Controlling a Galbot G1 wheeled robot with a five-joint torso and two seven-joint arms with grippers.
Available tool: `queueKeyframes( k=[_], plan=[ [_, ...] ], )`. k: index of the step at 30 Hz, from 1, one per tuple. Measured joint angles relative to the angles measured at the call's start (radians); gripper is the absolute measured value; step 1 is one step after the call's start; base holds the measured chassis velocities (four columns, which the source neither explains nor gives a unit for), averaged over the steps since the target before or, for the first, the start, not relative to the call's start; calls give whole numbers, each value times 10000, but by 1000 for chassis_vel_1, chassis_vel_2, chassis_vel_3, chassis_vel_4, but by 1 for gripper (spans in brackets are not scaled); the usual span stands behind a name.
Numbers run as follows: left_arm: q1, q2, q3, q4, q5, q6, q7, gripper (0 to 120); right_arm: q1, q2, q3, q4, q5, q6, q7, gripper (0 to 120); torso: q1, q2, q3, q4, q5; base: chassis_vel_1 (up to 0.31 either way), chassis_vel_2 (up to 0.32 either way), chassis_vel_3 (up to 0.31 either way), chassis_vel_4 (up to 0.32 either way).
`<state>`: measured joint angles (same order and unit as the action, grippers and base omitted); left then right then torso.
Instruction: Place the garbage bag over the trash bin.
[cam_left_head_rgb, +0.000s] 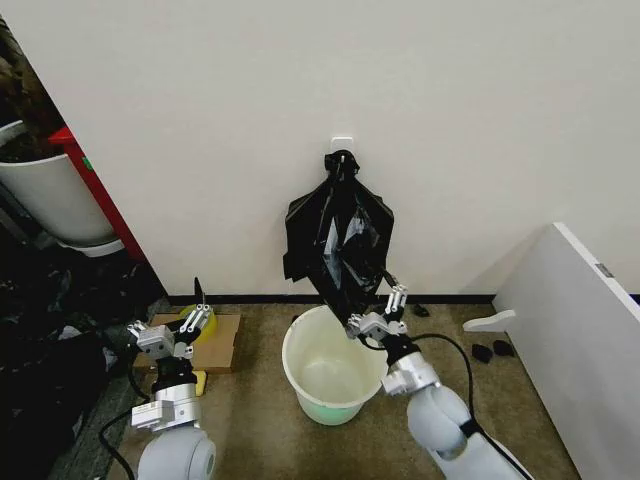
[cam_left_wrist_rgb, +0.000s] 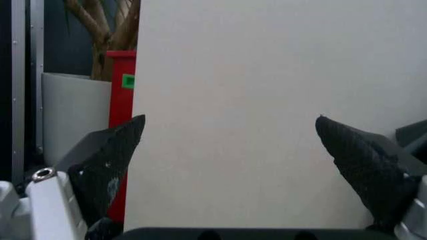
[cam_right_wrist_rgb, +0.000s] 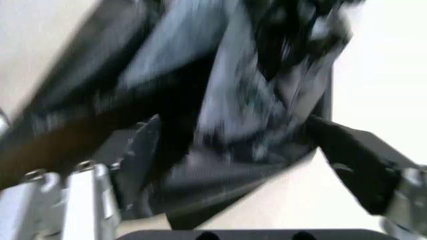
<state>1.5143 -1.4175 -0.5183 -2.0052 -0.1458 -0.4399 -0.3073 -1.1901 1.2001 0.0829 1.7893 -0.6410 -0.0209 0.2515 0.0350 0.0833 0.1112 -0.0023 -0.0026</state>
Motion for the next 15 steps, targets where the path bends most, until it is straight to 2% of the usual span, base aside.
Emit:
queueKeyframes(
  k=[2, 3, 7, 8, 14, 15],
  plan=[
    [-77, 35, -20, 31, -59, 23, -14, 100, 88, 101, 39, -110, -515, -326, 59, 70, 0, 0, 0, 0, 0, 0, 0, 0, 0],
    [-77, 35, -20, 31, -59, 23, -14, 100, 88, 101, 39, -110, -515, -326, 59, 70, 0, 0, 0, 0, 0, 0, 0, 0, 0],
    [-108, 56, -17, 63, -87, 43, -37, 100, 184, 318, 391, -381, -2331, -209, 372, 50, 0, 0, 0, 0, 1, 0, 0, 0, 0],
    [-108, 56, -17, 63, -87, 43, -37, 100, 184, 318, 391, -381, -2331, -209, 372, 50, 0, 0, 0, 0, 1, 0, 0, 0, 0],
    [-143, 56, 16, 153, -86, 38, -40, 100, 6, 408, 424, -356, -2446, 37, 782, 26, 0, 0, -1, 0, 1, 0, 0, 0, 0],
    [-143, 56, 16, 153, -86, 38, -40, 100, 6, 408, 424, -356, -2446, 37, 782, 26, 0, 0, -1, 0, 1, 0, 0, 0, 0]
  ],
)
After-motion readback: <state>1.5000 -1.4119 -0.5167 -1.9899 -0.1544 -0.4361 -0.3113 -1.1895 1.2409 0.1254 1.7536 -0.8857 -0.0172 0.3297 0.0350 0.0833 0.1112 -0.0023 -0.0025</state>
